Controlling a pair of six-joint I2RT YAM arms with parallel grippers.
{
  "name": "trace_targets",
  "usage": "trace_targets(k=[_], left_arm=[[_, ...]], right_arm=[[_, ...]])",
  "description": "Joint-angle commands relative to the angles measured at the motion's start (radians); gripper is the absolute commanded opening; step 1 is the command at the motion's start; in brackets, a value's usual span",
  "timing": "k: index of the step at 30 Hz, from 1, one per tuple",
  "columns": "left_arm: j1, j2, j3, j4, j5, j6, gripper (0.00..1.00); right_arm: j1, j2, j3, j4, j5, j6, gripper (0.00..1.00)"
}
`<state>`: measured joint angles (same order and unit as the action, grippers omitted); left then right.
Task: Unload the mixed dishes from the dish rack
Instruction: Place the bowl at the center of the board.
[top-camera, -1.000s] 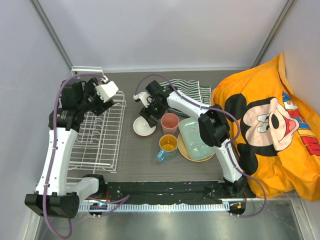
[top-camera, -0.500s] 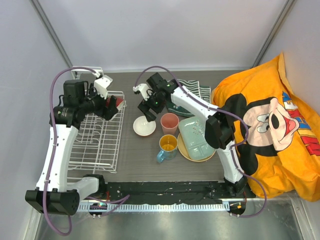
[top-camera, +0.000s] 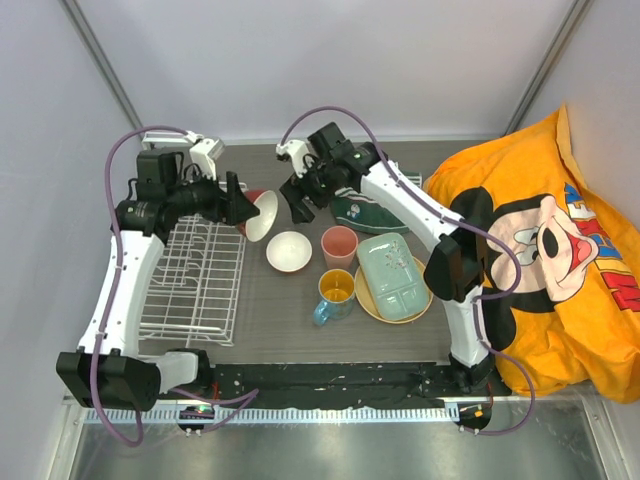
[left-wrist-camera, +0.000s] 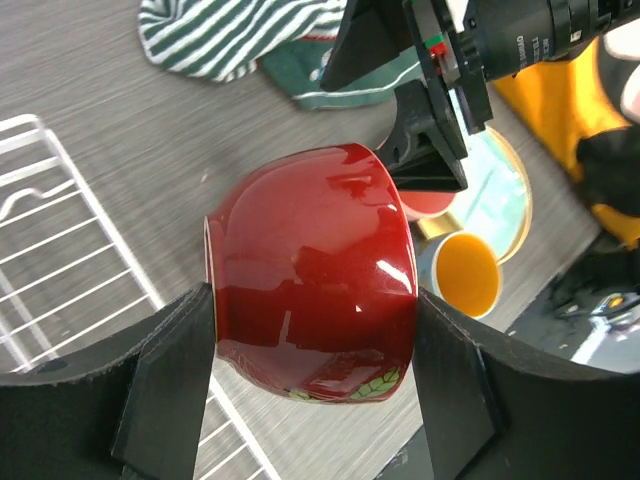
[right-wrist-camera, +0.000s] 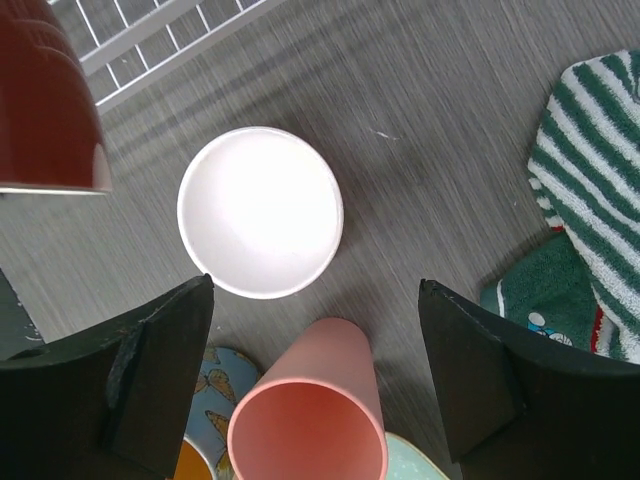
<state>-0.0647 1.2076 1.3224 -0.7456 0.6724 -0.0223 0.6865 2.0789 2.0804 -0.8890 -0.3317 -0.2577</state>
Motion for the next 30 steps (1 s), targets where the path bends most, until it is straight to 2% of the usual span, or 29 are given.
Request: trace_targets(k=[1, 5, 7, 12, 20, 30], left_arm=[[-0.001, 0.013, -0.002, 0.167, 0.114, -0.114, 0.00], [-0.001, 0.027, -0.032, 0.229, 0.133, -0.163, 0.00], [0.000, 0.035, -0.049, 0.258, 0.138, -0.183, 0.00], [-0.001, 0.047, -0.084, 0.328, 0.185, -0.245, 0.00], [-0.001, 0.044, -0.166, 0.535, 0.291, -0.447, 0.00], [-0.004, 0.020, -0.230, 0.626, 0.339, -0.530, 0.00]], right_arm=[[-0.018, -0.095, 0.041, 0.025, -0.107, 0.041, 0.87], [-0.021, -0.140, -0.028, 0.036, -0.265, 0.058, 0.84], [-0.021, -0.178, -0.055, 0.071, -0.285, 0.069, 0.83], [-0.021, -0.226, -0.092, 0.137, -0.293, 0.104, 0.82], [-0.019, -0.163, -0.066, 0.154, -0.276, 0.118, 0.80], [-0.019, -0.114, -0.040, 0.154, -0.253, 0.106, 0.79]])
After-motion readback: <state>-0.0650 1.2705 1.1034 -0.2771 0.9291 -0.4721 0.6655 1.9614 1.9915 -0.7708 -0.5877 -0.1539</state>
